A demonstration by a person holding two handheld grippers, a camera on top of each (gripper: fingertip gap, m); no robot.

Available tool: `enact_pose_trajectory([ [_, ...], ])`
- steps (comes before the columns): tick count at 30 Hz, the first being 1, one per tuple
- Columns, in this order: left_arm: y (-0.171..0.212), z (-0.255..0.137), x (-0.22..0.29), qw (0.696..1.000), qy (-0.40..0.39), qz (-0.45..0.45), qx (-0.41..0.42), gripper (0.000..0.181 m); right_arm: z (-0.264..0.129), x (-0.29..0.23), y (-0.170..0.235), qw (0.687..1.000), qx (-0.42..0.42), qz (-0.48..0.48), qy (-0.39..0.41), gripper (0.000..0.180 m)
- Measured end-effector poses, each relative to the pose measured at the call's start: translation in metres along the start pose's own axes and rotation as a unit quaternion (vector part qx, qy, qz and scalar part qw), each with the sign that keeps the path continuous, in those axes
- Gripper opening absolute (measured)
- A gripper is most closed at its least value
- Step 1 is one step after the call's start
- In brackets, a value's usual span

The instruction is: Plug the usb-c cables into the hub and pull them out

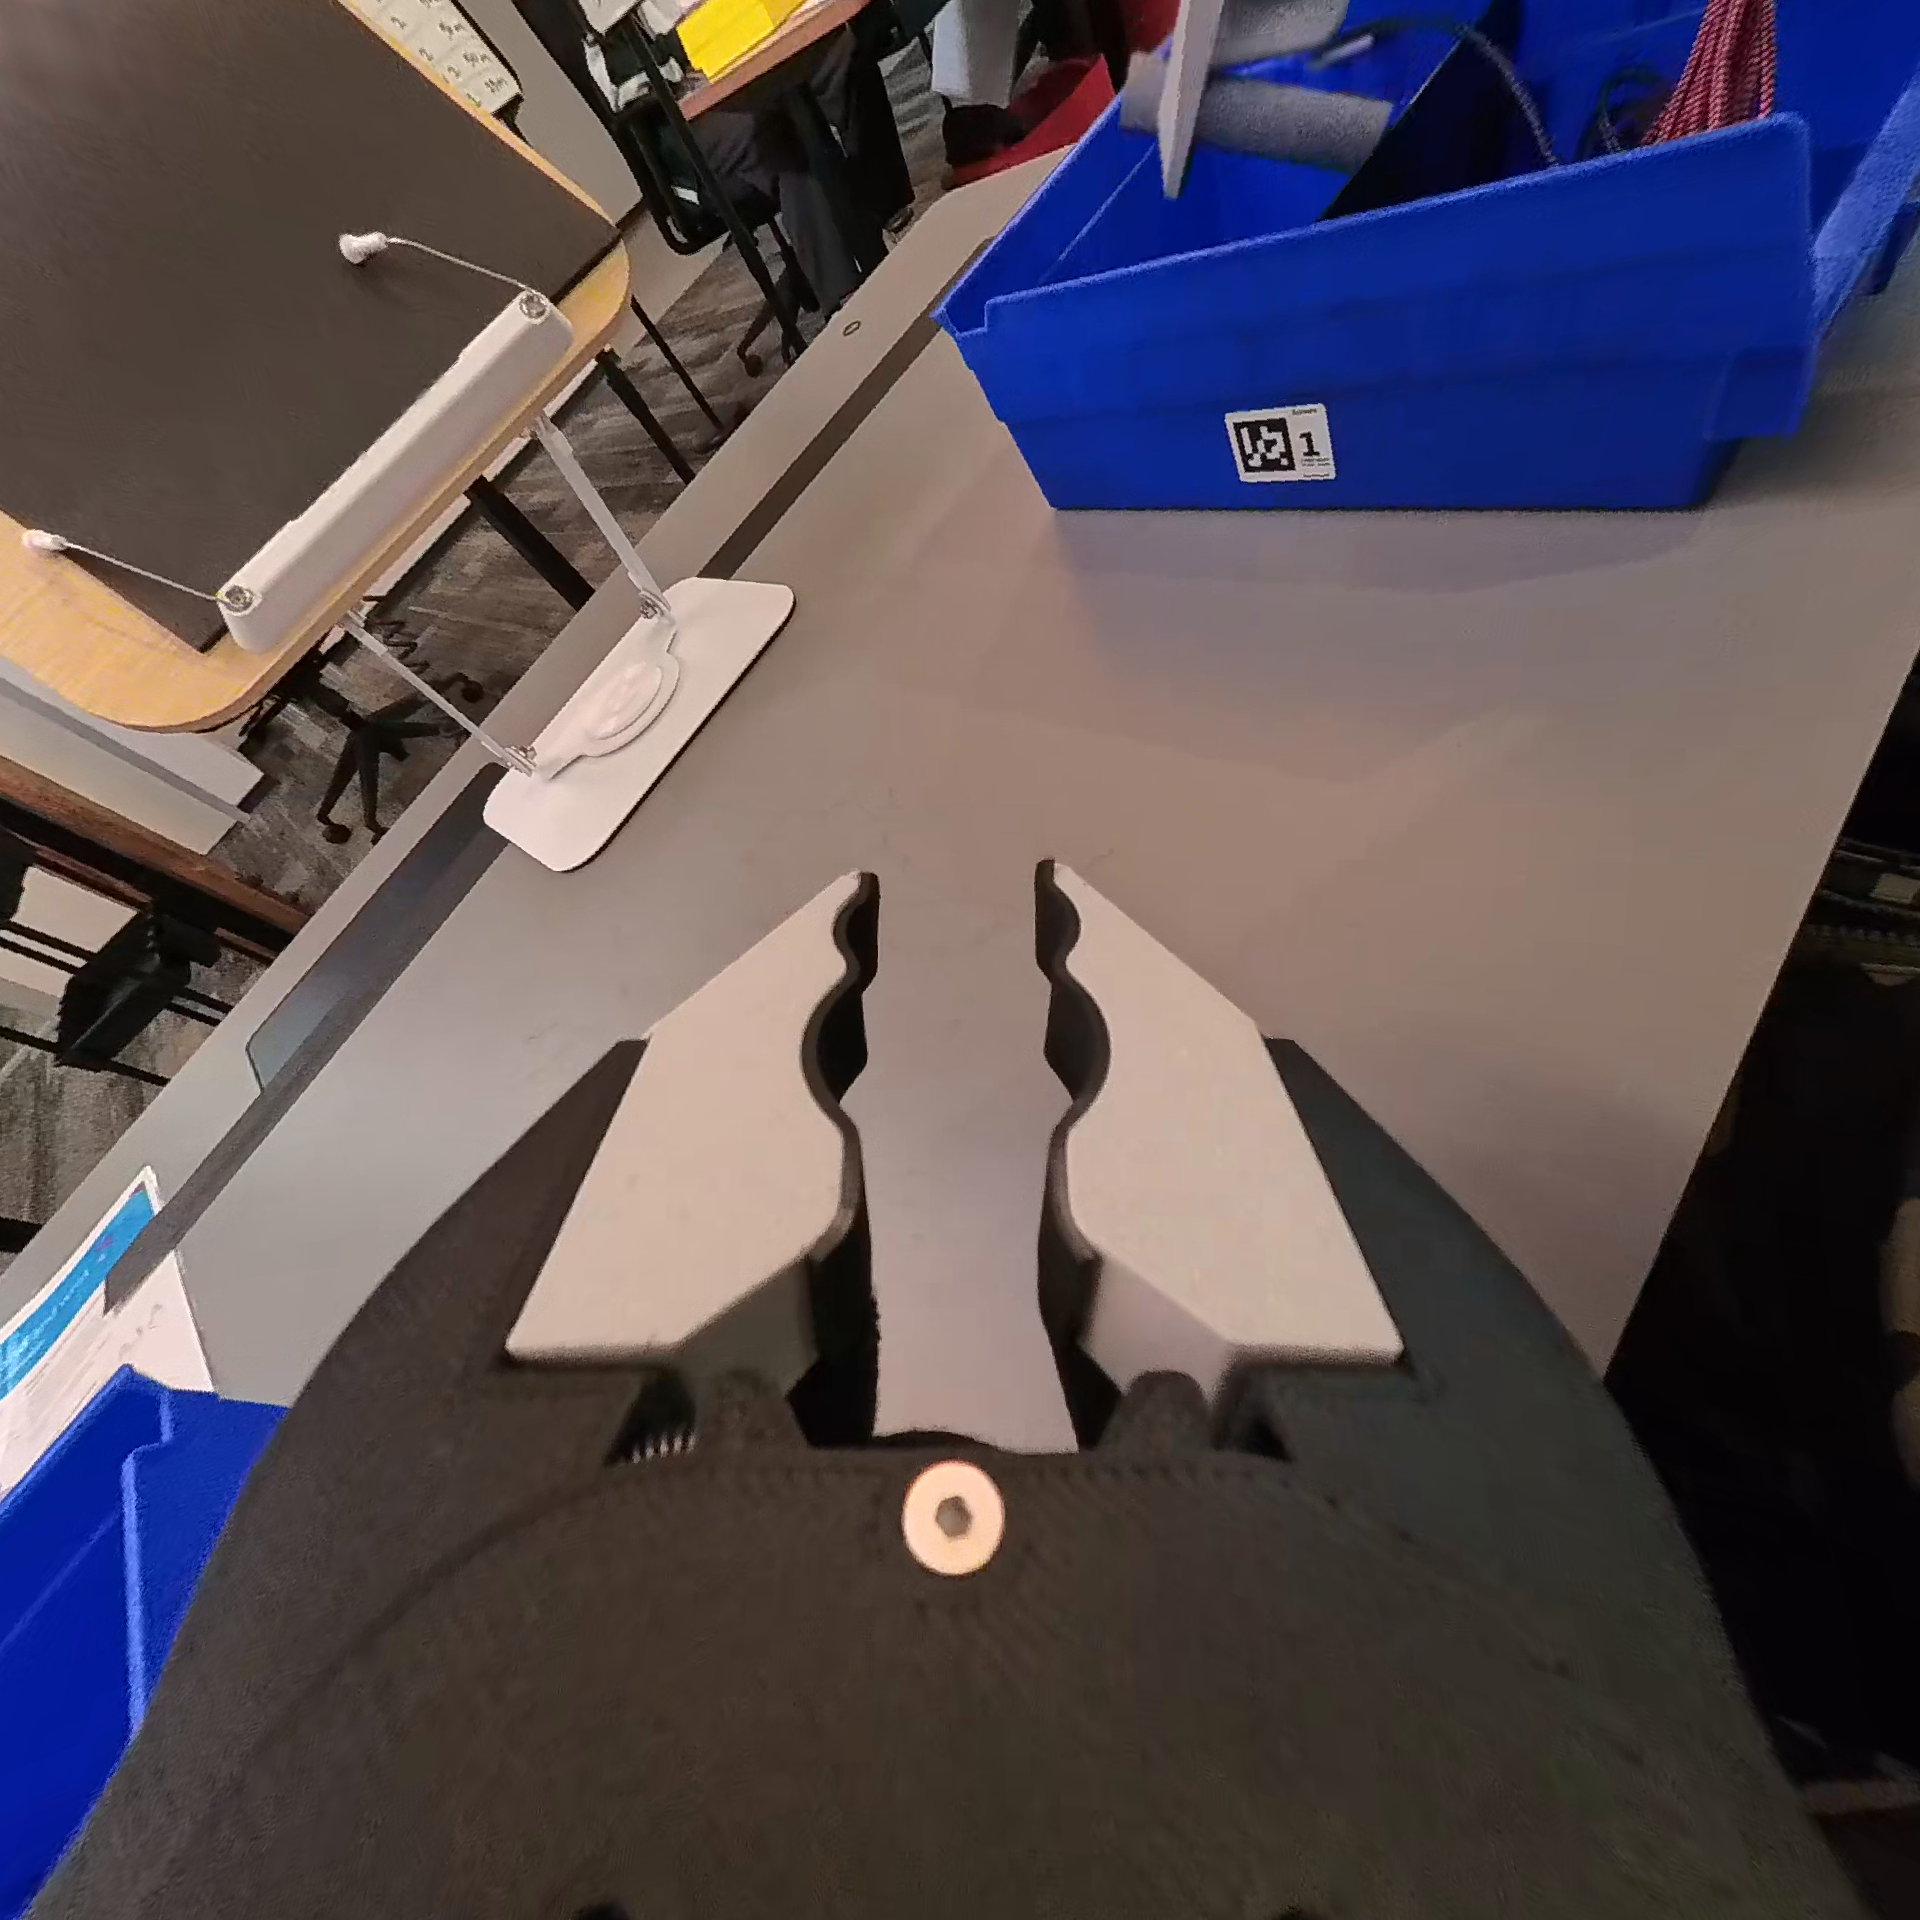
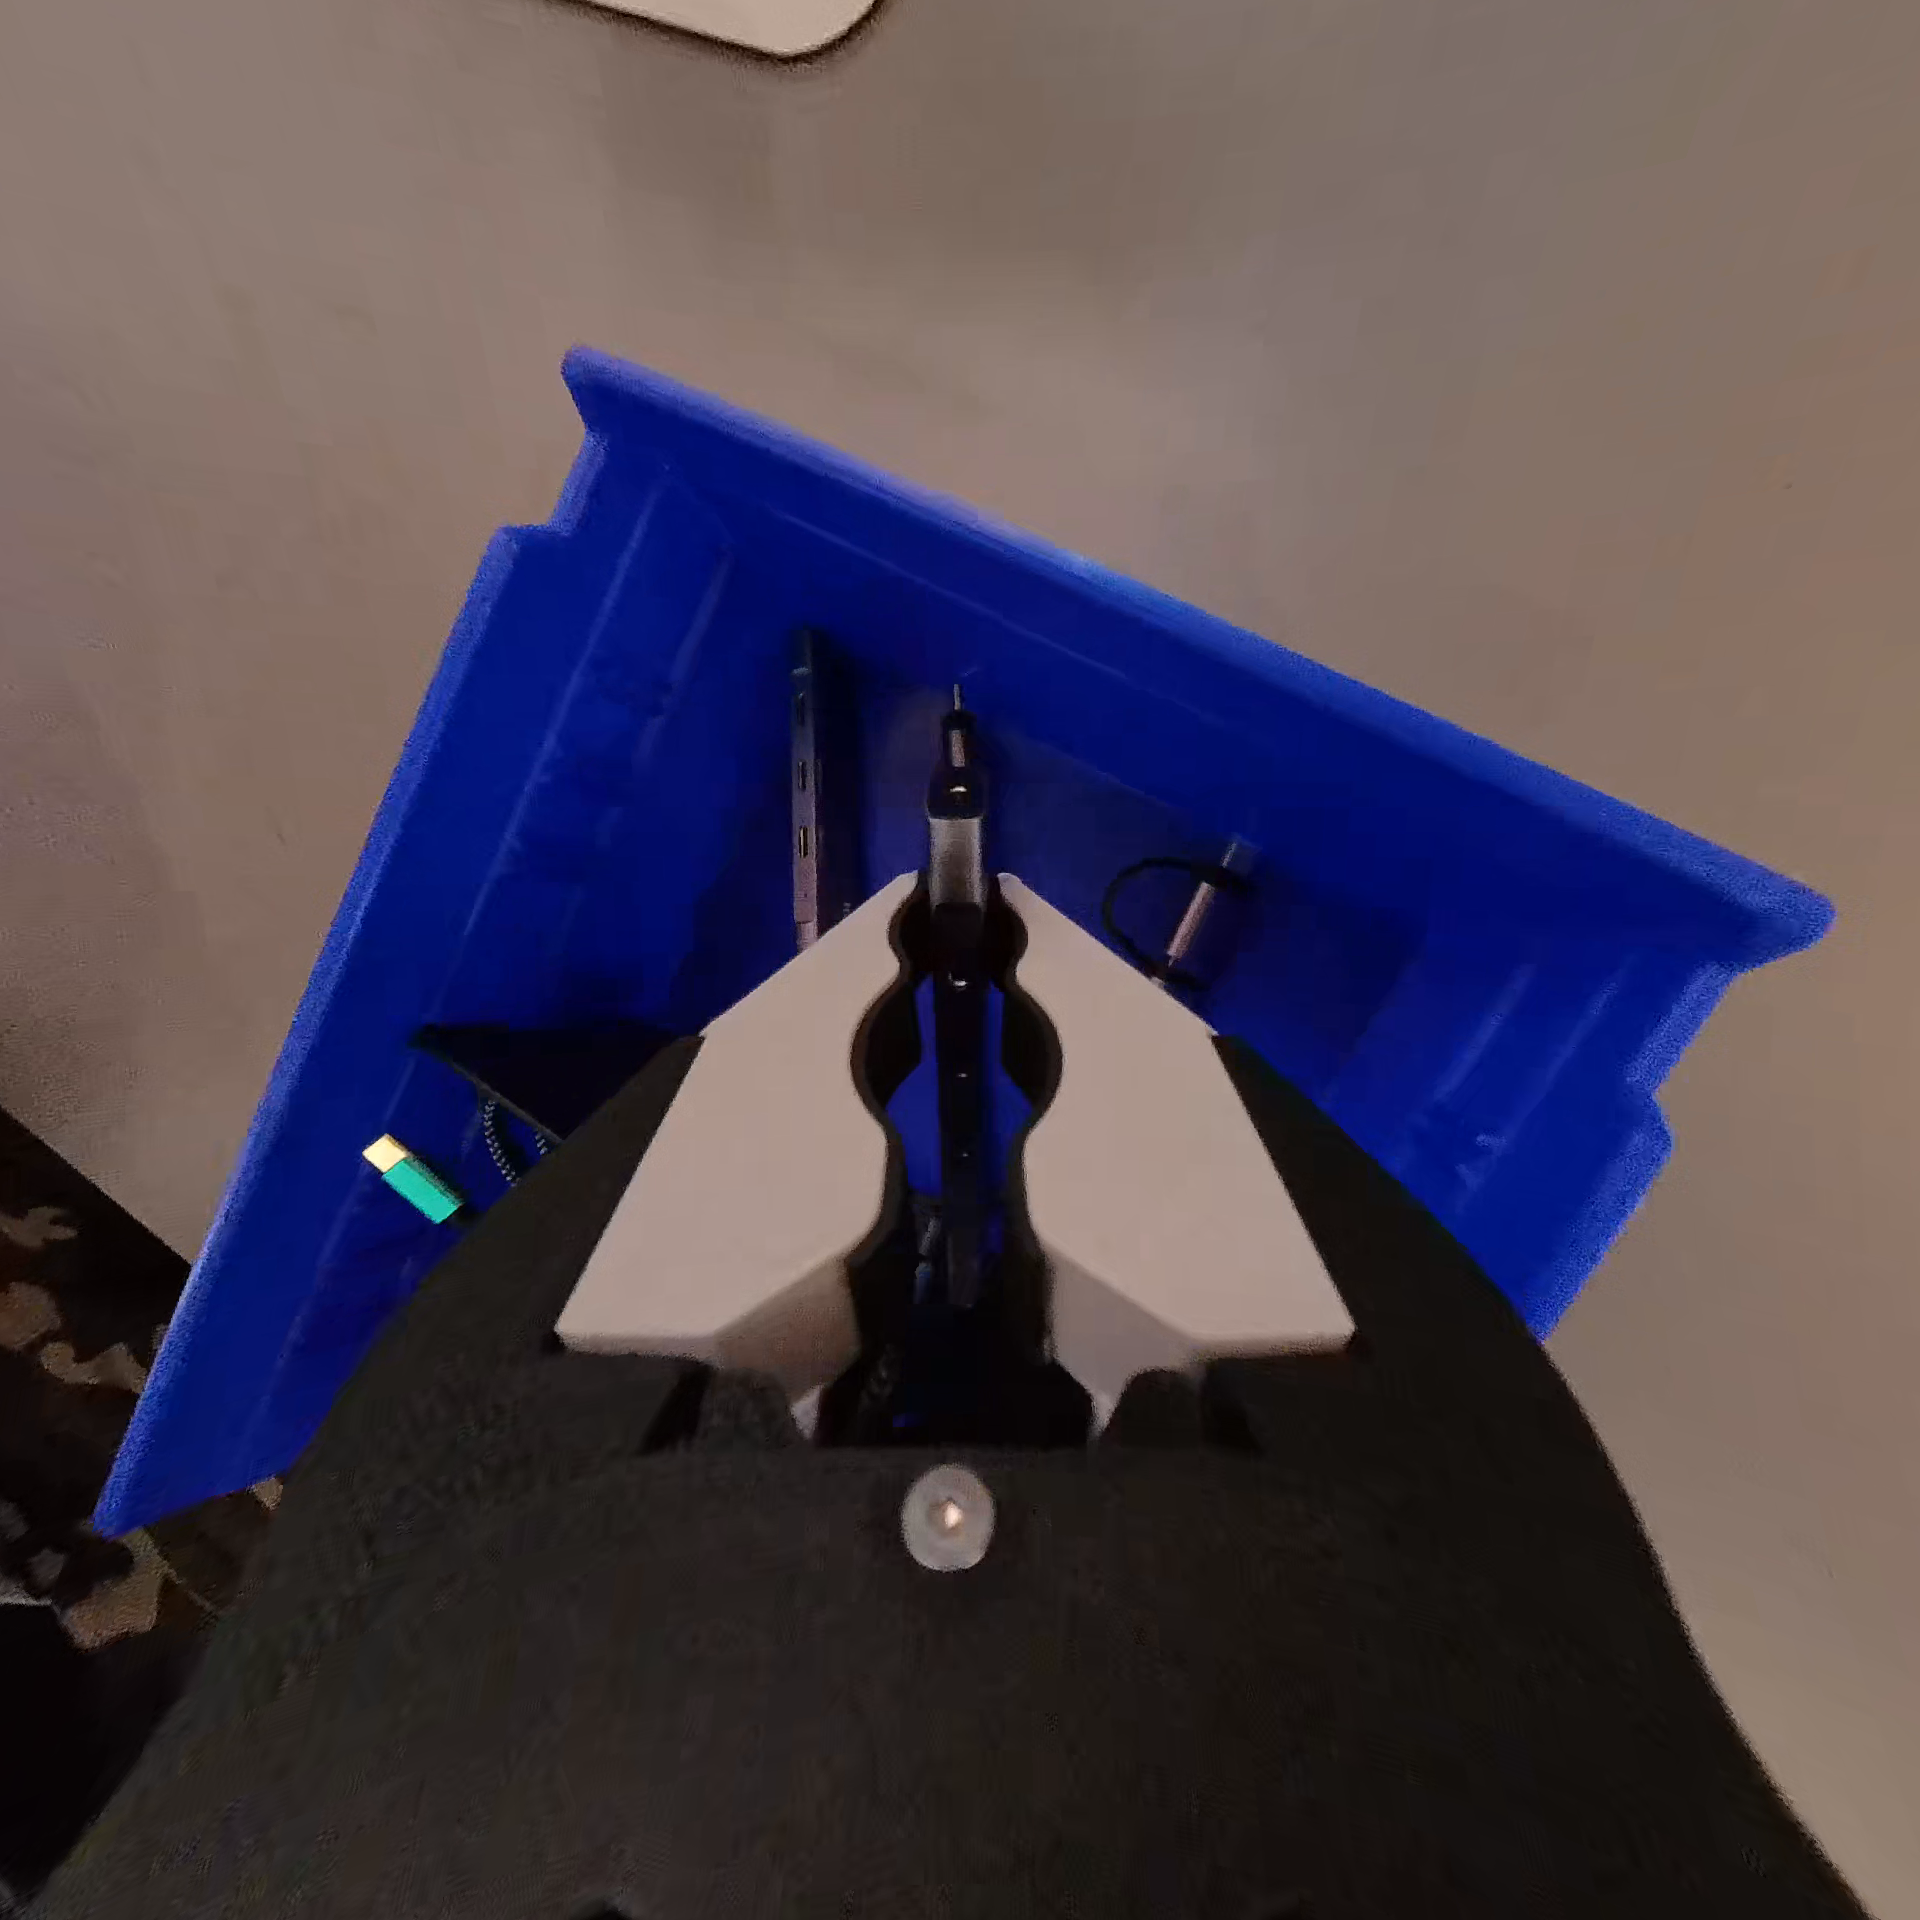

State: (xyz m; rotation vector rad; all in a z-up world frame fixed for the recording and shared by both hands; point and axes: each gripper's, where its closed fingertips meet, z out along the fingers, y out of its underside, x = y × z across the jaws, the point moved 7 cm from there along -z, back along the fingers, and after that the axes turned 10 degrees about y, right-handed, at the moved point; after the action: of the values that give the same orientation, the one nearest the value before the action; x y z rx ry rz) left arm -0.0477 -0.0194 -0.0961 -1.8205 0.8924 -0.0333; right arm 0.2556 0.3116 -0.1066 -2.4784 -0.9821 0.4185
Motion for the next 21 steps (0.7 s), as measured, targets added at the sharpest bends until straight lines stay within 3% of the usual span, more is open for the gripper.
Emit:
enact_pose_trajectory([
  [10, 0.005, 0.002, -0.001, 1.000, 0.006, -0.008, -0.013, 0.029, 0.032, -0.021, -0.001, 0.992, -0.074, -0.097, 0.036, 0.008],
  [11, 0.004, 0.001, -0.002, 1.000, 0.004, -0.009, -0.013, 0.030, 0.037, -0.018, 0.003, 0.988, -0.094, -0.111, 0.060, 0.012],
  [14, 0.001, -0.006, -0.011, 1.000, -0.006, -0.011, -0.019, 0.034, 0.047, -0.018, 0.014, 0.976, -0.137, -0.144, 0.086, 0.063],
  [18, -0.004, -0.025, -0.032, 0.999, -0.027, -0.023, -0.019, 0.038, 0.021, -0.020, 0.005, 0.984, -0.077, -0.128, 0.094, 0.082],
  [21, -0.009, -0.046, -0.055, 0.998, -0.055, -0.025, -0.033, 0.041, -0.014, -0.020, 0.000, 0.990, -0.011, -0.108, 0.085, 0.083],
])
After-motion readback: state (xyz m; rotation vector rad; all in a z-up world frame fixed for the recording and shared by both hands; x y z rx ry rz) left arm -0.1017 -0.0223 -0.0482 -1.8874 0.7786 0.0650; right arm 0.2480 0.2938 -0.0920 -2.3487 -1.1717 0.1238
